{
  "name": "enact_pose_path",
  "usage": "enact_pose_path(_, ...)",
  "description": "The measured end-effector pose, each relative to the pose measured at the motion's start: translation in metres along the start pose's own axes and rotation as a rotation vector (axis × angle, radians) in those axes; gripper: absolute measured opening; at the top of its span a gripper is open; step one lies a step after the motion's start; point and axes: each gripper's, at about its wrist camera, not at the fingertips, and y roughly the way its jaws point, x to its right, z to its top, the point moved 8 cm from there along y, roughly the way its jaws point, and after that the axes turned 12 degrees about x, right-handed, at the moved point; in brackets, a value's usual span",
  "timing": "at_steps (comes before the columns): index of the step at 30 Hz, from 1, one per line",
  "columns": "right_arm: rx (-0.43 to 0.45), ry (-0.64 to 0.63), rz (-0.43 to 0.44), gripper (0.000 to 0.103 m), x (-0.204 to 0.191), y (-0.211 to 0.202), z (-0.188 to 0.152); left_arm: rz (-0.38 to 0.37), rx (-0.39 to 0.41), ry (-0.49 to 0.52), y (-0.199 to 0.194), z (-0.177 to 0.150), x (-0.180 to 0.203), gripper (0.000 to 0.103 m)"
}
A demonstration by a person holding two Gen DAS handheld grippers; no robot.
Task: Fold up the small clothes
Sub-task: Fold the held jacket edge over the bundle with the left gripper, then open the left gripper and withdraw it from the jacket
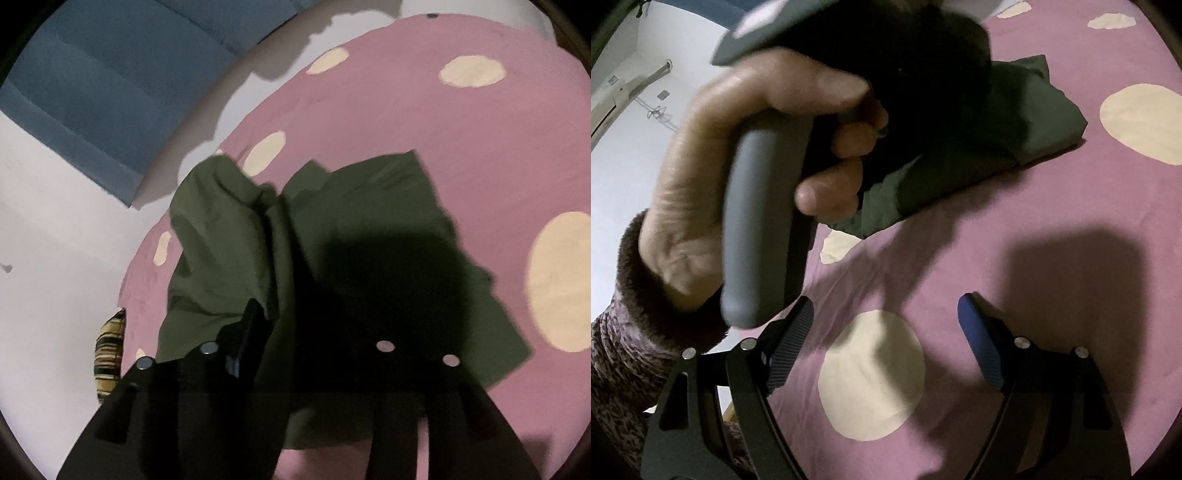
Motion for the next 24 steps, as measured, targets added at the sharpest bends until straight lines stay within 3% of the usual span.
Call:
enact_pose_path(9, 0.002, -0.014, -0.008, 0.080, 0.002, -0.004, -0.010, -0.086, 0.146, 0.000, -0.046, 0.025, 0.019, 0.047)
enact_pose_path(17, 0.003, -0.024, -0.009, 0.080, 0.004, -0.002, -0.015, -0.121, 0.218, -0.054, -0.073, 0.033, -0.002, 0.048)
enact_pose_path(21, 0.000, -0.036, -0.016, 0.080, 0.004, -0.002, -0.015, -0.144, 0.245, -0.091, -0.085, 0.024, -0.019, 0.057)
enact_pose_path(24, -0.001, -0.043, -0.022, 0.080, 0.007, -0.007, -0.008, -0.141, 0.260, -0.111, -0.089, 0.014, -0.032, 0.057)
